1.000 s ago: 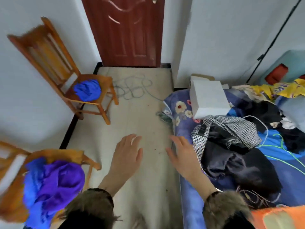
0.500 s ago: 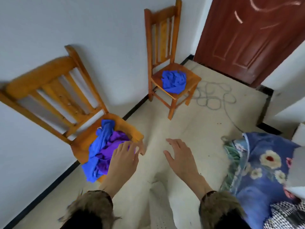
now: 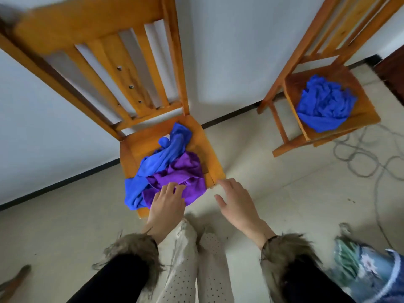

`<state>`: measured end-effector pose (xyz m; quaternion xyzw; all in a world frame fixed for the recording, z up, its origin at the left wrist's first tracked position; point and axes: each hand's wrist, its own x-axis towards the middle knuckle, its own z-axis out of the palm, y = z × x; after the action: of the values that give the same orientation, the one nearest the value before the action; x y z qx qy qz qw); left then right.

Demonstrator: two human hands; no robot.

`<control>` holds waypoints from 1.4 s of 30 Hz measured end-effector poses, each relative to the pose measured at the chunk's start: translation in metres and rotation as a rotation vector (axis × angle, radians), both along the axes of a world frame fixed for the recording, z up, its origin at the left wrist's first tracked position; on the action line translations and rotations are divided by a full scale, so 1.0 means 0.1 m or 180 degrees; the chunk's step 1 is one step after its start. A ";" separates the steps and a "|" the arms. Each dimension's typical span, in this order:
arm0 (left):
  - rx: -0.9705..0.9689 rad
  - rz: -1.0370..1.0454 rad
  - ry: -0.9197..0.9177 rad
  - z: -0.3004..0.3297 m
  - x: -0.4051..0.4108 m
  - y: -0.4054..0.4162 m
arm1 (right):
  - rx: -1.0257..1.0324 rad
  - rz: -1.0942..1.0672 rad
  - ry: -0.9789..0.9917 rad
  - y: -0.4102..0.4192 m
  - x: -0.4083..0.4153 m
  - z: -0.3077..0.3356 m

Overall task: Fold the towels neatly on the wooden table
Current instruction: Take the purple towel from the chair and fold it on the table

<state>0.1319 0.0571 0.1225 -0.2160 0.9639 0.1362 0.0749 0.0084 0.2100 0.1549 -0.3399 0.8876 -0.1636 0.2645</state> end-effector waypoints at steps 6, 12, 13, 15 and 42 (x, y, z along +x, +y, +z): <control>-0.0099 0.0265 -0.0278 -1.02 -0.17 -0.35 | 0.0069 0.0404 -0.0037 -0.56 -0.18 -1.11; -0.0099 0.0336 -0.0625 -1.65 -0.25 -0.55 | 0.0328 0.0573 0.0212 -0.96 -0.22 -1.88; -0.0131 0.0307 -0.0698 -1.71 -0.26 -0.56 | 0.0372 0.0560 0.0220 -1.00 -0.22 -1.96; -0.0183 0.0314 -0.0730 -1.79 -0.28 -0.59 | 0.0344 0.0505 0.0166 -1.08 -0.22 -2.04; 0.1239 0.1604 0.1945 2.01 0.13 -0.75 | -0.1337 0.0770 -0.0753 -1.15 -0.40 1.50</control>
<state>0.1446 -0.0178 0.3232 -0.3760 0.8154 0.3869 -0.2098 -0.0317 0.0948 0.3051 -0.4693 0.7500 -0.3500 0.3077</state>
